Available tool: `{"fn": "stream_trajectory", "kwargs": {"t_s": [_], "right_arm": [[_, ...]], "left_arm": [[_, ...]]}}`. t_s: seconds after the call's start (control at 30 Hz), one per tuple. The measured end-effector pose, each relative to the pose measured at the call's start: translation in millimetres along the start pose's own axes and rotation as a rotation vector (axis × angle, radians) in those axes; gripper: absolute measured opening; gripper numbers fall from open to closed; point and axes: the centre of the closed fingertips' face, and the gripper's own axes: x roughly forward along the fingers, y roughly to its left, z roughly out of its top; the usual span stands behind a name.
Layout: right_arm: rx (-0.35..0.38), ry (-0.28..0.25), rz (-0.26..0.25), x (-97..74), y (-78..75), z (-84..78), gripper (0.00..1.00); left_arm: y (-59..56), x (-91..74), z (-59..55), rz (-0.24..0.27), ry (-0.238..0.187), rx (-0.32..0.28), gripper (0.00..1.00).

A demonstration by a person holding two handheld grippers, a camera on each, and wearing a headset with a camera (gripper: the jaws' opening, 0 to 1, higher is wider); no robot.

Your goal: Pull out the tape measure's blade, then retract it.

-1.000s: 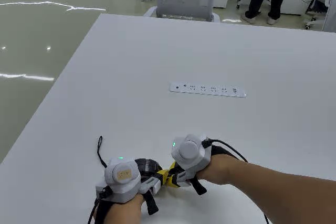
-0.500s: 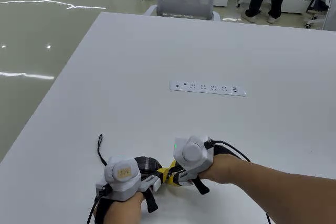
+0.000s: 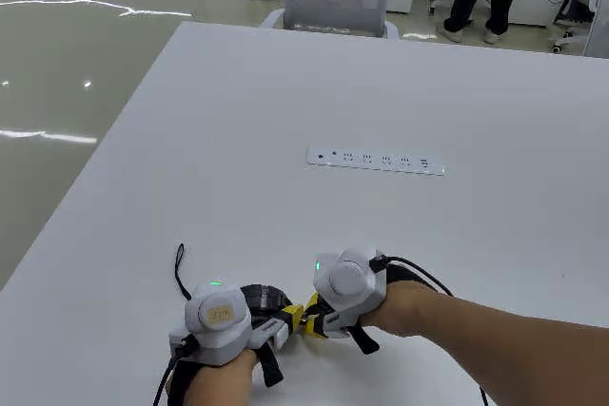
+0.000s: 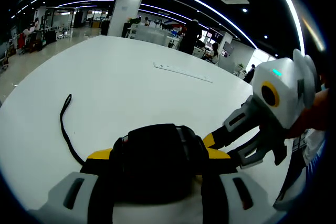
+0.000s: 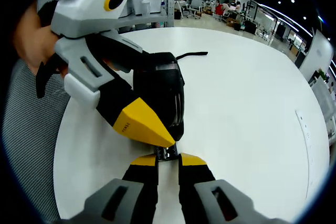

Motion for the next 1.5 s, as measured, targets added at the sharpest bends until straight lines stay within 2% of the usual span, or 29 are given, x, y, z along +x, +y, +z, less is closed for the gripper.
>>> {"fn": "stream_trajectory", "kwargs": {"t_s": [1.1,1.5], "right_arm": [[0.032,-0.03,0.007,7.3,1.9,8.3,0.14],[0.011,-0.055,0.021,6.7,3.5,8.7,0.15]], "left_arm": [[-0.2,0.5,-0.8,-0.018,0.003,-0.002,0.63],[-1.4,0.1,-0.8,-0.023,0.007,0.002,0.63]]}}
